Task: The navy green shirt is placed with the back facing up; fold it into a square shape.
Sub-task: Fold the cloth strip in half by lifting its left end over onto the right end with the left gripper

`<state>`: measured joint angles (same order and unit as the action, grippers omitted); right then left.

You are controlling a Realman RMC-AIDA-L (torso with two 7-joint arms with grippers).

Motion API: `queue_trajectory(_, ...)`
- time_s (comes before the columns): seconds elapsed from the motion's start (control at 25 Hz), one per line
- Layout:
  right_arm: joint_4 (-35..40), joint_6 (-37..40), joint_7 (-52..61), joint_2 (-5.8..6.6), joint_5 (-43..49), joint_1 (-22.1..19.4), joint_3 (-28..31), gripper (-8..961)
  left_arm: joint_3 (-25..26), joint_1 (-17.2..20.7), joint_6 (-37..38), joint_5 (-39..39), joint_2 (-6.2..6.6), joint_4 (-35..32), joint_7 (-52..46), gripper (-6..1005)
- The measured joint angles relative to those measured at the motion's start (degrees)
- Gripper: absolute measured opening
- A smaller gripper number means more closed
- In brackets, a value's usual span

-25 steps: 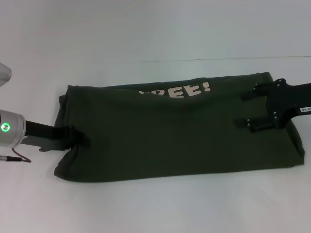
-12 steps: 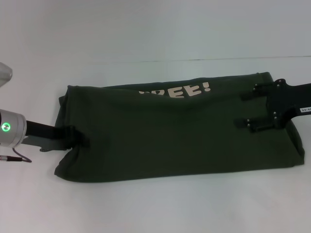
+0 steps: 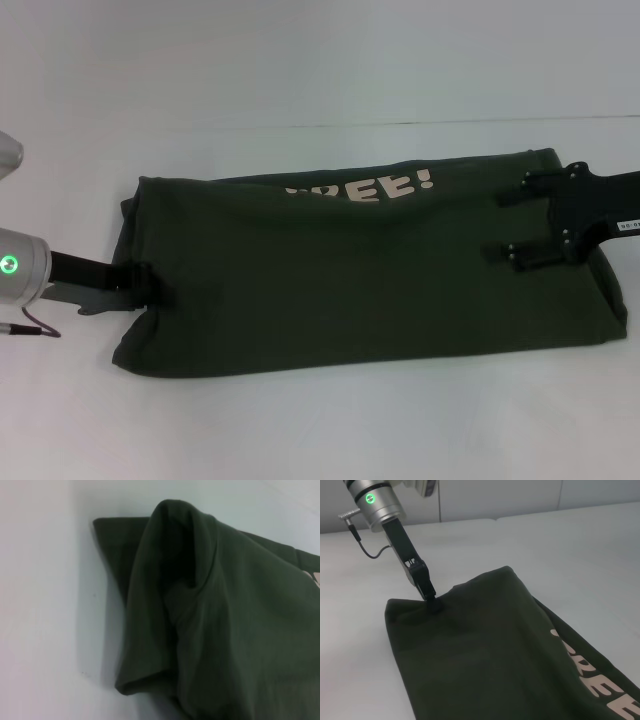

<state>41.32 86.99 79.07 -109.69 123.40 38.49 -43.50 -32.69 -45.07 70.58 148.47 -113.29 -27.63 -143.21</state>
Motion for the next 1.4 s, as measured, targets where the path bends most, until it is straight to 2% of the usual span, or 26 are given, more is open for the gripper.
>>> queue_trajectory(0.44, 0.16, -0.26, -0.14, -0.23, 0.00, 0.00, 0.00, 821, -0.27, -0.28, -0.03, 0.09, 0.00, 0.03, 0.11, 62)
queue_trajectory(0.64, 0.04, -0.25, -0.19, -0.26, 0.00, 0.00, 0.00, 821, -0.26, -0.44, 0.13, 0.09, 0.16, -0.25, 0.01, 62)
queue_trajectory(0.92, -0.01, -0.19, -0.21, -0.31, 0.05, -0.04, 0.00, 821, 0.40, 0.14, 2.00, 1.75, 1.39, -2.57, -0.11, 61)
queue_trajectory(1.4, 0.01, -0.19, 0.01, -0.73, 0.79, 0.02, 0.00, 820, 4.52, 0.22, 8.49, 7.79, 3.93, -7.93, -0.28, 62)
